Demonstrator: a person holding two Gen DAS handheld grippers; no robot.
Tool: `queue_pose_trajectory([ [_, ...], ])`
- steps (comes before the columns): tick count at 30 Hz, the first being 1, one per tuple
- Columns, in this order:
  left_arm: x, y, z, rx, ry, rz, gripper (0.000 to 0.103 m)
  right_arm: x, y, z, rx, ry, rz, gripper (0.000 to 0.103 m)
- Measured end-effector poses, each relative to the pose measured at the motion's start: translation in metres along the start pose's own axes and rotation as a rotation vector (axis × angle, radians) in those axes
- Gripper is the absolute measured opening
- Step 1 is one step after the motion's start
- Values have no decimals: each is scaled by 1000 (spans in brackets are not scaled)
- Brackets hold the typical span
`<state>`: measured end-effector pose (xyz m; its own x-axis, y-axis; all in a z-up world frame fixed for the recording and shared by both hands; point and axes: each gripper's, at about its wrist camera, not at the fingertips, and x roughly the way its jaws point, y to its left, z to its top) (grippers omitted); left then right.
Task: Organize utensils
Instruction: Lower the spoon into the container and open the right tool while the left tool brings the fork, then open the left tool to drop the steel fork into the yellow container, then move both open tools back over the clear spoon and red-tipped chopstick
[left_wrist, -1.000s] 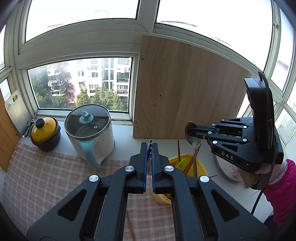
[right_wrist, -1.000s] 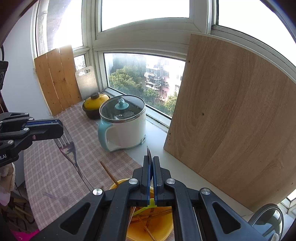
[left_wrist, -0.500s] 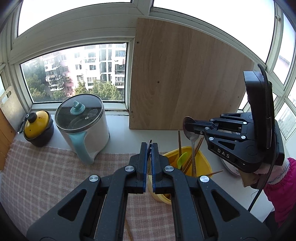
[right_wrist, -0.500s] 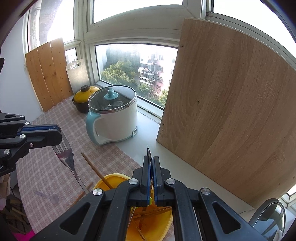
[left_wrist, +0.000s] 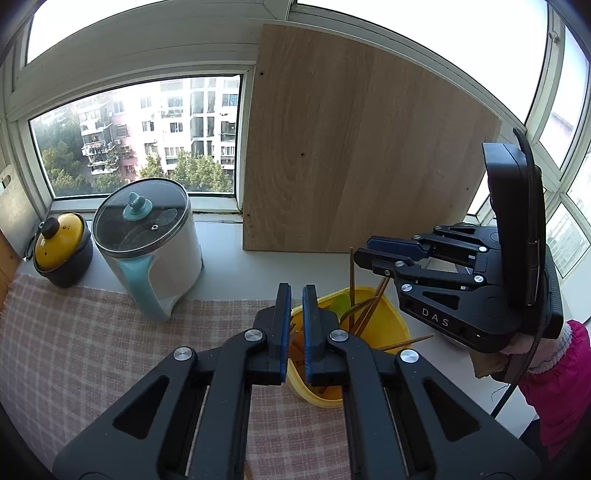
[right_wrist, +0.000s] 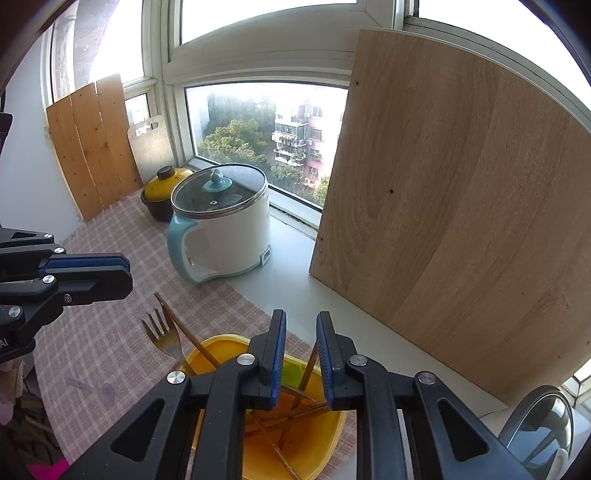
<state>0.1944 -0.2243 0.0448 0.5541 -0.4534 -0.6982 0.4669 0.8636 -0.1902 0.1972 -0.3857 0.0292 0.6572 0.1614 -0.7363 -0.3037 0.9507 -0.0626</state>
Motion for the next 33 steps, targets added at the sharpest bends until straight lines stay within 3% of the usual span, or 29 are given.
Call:
queue_pose_trajectory([
  [15,-18,7,-8,2,-19,6,2,-14,6,-3,6,-20,-21,30],
  [21,-31,21,-22,-1,-13,11,6,-29,21,-5,9,-42,-22,45],
  [23,-36,27,-28,2,-9,18,7,-34,28,-7,9,-52,-25,55],
  [27,-48,41,-44,11,-19,33,32,-44,46,-12,14,-68,-20,71],
  [29,-55,50,-53,14,-27,46,33,-48,54,-16,19,-78,-11,82],
  [33,-64,68,-74,31,-10,79,33,-56,73,-26,22,-92,13,90],
])
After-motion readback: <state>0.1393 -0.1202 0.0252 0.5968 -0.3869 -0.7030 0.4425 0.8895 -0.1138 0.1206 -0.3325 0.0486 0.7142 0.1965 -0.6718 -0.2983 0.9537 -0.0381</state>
